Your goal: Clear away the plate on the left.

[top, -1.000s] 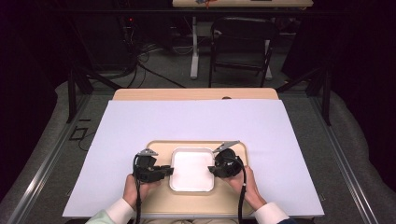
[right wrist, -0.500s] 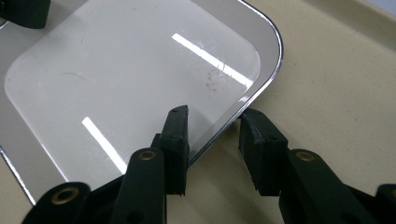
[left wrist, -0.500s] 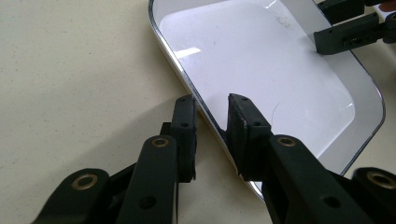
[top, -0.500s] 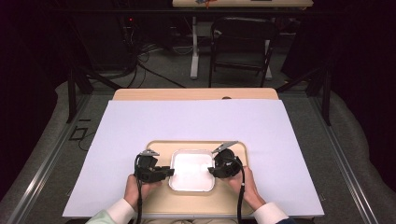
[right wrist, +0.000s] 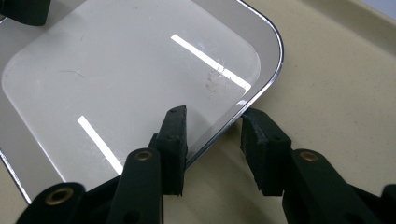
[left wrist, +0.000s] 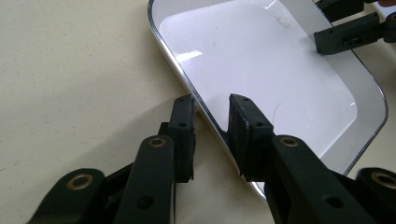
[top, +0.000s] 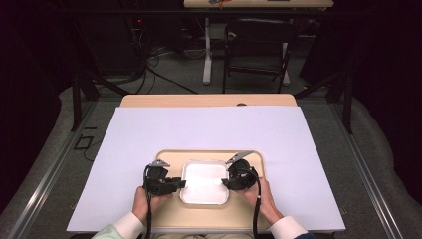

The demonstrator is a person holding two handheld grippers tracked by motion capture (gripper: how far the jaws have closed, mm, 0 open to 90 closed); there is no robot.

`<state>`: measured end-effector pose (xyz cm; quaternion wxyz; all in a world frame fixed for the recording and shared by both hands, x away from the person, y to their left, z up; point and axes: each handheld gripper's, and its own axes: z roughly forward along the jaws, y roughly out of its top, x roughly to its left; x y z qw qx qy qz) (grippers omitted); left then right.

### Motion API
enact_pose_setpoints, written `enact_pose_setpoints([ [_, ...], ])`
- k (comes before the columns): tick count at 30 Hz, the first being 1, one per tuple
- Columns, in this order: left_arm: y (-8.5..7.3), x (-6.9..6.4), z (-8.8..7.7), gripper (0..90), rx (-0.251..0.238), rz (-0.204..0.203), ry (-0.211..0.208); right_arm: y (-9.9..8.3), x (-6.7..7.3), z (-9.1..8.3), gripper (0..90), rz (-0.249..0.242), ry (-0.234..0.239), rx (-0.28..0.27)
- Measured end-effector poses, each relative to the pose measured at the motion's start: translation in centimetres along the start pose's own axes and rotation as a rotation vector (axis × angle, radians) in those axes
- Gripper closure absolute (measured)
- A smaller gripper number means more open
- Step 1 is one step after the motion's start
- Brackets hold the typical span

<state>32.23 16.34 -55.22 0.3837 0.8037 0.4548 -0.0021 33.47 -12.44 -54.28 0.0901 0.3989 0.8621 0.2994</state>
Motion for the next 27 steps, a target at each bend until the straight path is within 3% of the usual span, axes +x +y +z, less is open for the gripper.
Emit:
enact_pose_setpoints([
  [5, 0.4, 0.1, -0.9, 58.6, -0.044, 0.015, 0.01, 0.0, 0.1, -0.3, 48.4, -0.02, -0.014, -0.005],
  [7, 0.5, 0.2, -1.3, 51.6, -0.051, 0.02, 0.012, 0.2, 0.3, -1.0, 36.9, -0.036, -0.019, -0.033],
  [9, 0.6, 0.4, -1.6, 43.8, -0.063, 0.014, 0.01, 0.3, 0.3, -1.2, 33.3, -0.036, -0.022, -0.047],
  [10, 0.6, 0.4, -1.7, 43.8, -0.062, 0.02, 0.009, 0.4, 0.4, -1.6, 29.1, -0.039, -0.026, -0.064],
  [13, 0.9, 0.1, -2.2, 31.6, -0.074, 0.056, 0.006, 0.6, 0.4, -2.8, 15.6, -0.05, -0.037, -0.121],
  [15, 1.1, -0.2, -2.7, 28.8, -0.083, 0.087, 0.008, 0.6, 0.5, -3.2, 14.2, -0.054, -0.039, -0.138],
  [16, 1.3, -0.6, -3.3, 23.9, -0.1, 0.12, 0.008, 0.7, 0.5, -4.0, 11.3, -0.065, -0.046, -0.174],
  [18, 1.4, -0.7, -3.6, 22.1, -0.093, 0.135, 0.003, 0.7, 0.5, -4.5, 9.6, -0.069, -0.051, -0.193],
  [21, 1.5, -0.7, -4.5, 16.2, -0.117, 0.153, -0.037, 0.6, 0.6, -5.7, 5.8, -0.074, -0.057, -0.232],
  [22, 1.6, -0.7, -5.4, 15.0, -0.149, 0.17, -0.051, 0.4, 0.7, -6.7, 4.4, -0.078, -0.064, -0.255],
  [27, 1.7, -0.6, -7.0, 10.6, -0.184, 0.205, -0.024, 0.2, 1.0, -8.1, 0.5, -0.094, -0.084, -0.294],
])
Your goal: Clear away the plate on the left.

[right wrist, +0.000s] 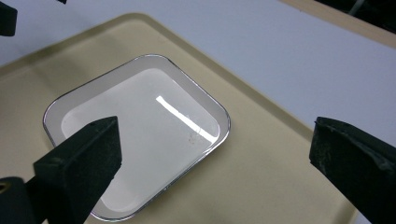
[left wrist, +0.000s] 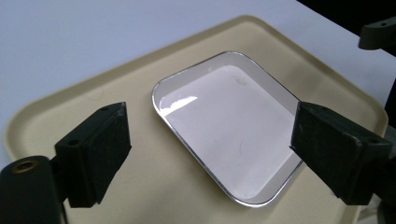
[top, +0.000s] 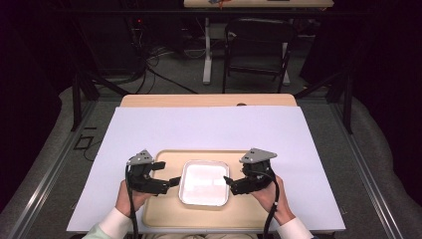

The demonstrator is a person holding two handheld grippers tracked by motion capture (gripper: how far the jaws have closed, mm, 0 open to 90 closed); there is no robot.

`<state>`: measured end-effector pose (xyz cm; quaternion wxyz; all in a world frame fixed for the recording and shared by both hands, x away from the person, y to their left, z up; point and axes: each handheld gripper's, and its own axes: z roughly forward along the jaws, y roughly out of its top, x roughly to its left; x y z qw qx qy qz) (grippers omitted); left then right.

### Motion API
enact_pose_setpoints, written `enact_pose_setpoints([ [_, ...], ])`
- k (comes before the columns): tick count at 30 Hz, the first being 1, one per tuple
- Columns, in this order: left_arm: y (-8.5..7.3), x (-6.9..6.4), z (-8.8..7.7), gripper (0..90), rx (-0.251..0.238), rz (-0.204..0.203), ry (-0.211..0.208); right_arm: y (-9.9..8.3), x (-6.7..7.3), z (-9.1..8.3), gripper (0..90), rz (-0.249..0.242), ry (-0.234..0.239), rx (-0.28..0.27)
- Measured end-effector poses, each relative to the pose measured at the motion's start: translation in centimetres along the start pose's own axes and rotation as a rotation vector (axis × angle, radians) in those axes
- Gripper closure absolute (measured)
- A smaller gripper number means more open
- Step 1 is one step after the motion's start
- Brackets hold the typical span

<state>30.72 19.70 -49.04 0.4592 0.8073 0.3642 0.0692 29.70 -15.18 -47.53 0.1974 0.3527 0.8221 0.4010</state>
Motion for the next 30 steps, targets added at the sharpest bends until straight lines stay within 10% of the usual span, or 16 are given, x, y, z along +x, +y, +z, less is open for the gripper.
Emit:
enact_pose_setpoints([
  [13, -0.9, 0.2, -3.3, 1.2, -0.01, 0.046, 0.086, -1.2, -1.3, -5.1, 0.0, 0.005, -0.096, -0.11],
  [30, -4.6, 1.6, -6.4, 0.3, -0.027, 0.045, 0.174, -6.6, -2.5, -7.5, 0.0, 0.083, -0.147, -0.089],
])
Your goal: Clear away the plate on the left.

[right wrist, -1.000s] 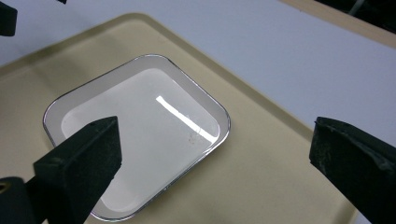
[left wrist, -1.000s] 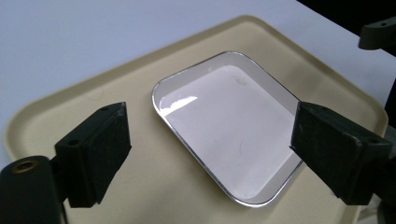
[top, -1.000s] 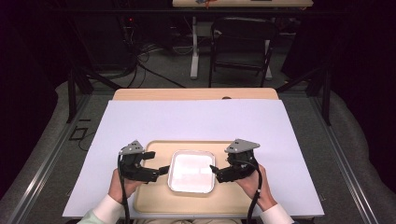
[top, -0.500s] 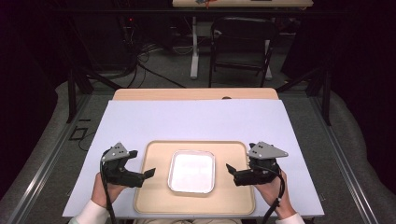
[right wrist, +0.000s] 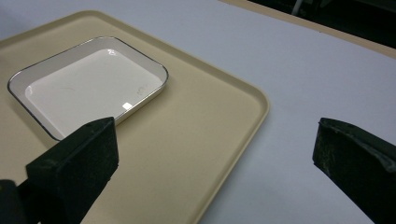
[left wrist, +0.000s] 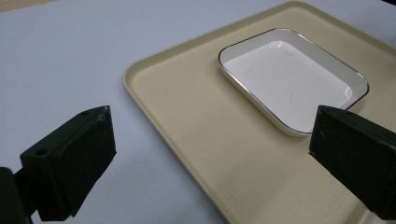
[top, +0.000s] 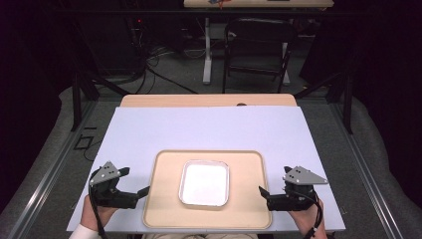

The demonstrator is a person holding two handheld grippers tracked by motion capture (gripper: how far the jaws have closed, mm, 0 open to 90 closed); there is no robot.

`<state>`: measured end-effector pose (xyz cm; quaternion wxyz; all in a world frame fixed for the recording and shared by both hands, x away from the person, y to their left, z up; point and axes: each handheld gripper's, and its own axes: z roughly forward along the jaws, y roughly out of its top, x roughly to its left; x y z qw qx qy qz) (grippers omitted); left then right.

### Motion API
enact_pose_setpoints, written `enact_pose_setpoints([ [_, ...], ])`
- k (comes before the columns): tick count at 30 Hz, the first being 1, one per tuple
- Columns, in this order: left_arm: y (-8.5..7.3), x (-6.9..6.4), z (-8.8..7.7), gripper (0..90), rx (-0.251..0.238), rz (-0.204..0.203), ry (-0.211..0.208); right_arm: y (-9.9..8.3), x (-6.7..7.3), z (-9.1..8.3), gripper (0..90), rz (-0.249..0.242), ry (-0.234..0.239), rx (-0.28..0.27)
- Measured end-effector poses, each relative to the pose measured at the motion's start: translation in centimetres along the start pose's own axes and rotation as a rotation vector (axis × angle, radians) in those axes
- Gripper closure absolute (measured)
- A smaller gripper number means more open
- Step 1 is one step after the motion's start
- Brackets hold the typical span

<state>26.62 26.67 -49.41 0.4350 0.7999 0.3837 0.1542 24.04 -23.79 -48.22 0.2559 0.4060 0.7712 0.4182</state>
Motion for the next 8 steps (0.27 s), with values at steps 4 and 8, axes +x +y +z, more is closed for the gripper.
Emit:
enact_pose_setpoints([
  [4, -1.26, 0.86, 0.35, 0.5, -0.02, -0.042, -0.028, -0.96, 0.07, -0.16, 0.0, 0.022, 0.0, -0.001],
  [8, -1.43, 1.08, 0.86, 0.5, 0.005, -0.044, -0.024, -1.34, -0.41, 0.24, 0.0, 0.032, -0.029, 0.012],
])
